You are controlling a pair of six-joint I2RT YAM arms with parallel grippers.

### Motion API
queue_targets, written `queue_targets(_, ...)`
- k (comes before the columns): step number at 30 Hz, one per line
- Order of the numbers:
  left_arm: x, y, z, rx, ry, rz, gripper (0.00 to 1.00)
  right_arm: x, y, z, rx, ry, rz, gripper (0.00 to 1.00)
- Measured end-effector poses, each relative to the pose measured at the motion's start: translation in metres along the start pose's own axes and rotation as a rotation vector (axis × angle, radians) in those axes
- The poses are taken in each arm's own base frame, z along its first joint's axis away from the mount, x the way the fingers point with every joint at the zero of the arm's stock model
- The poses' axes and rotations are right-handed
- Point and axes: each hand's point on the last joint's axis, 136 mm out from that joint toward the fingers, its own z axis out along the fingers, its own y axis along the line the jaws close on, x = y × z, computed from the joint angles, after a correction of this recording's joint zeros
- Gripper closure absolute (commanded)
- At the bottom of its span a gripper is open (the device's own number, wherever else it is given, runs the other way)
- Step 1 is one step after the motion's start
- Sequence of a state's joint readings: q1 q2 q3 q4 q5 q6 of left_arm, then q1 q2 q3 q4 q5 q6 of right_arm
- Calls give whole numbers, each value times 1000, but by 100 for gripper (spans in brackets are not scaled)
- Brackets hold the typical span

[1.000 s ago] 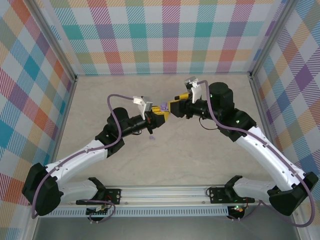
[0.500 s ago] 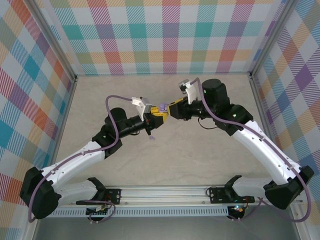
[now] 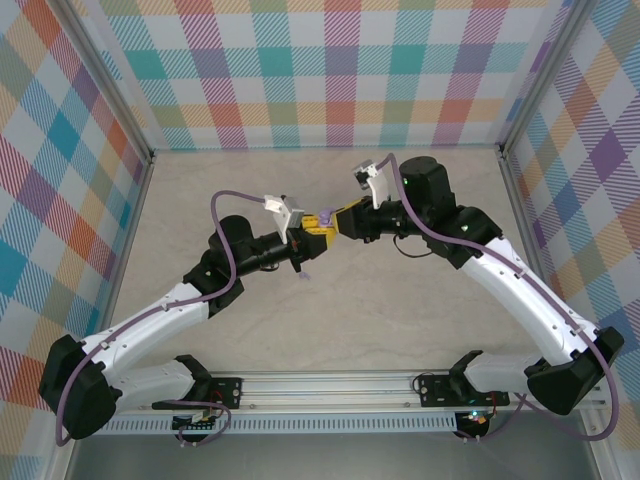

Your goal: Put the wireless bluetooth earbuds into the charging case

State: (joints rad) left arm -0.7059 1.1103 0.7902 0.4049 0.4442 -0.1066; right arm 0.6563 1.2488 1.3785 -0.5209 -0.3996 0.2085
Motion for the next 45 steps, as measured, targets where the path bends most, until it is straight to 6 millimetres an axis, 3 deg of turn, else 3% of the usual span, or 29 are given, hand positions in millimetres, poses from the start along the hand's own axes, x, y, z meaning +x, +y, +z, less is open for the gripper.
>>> queue_targets(13, 4, -6, 0, 37, 20, -6, 97, 0, 5, 3, -40, 18, -1, 80)
queue_targets(36, 4, -12, 7, 88, 37, -24, 96, 3, 14, -2, -71, 54, -22, 54)
queue_targets(45, 2, -10, 9, 83, 39, -26, 97, -1, 9, -7, -14, 29, -34, 51)
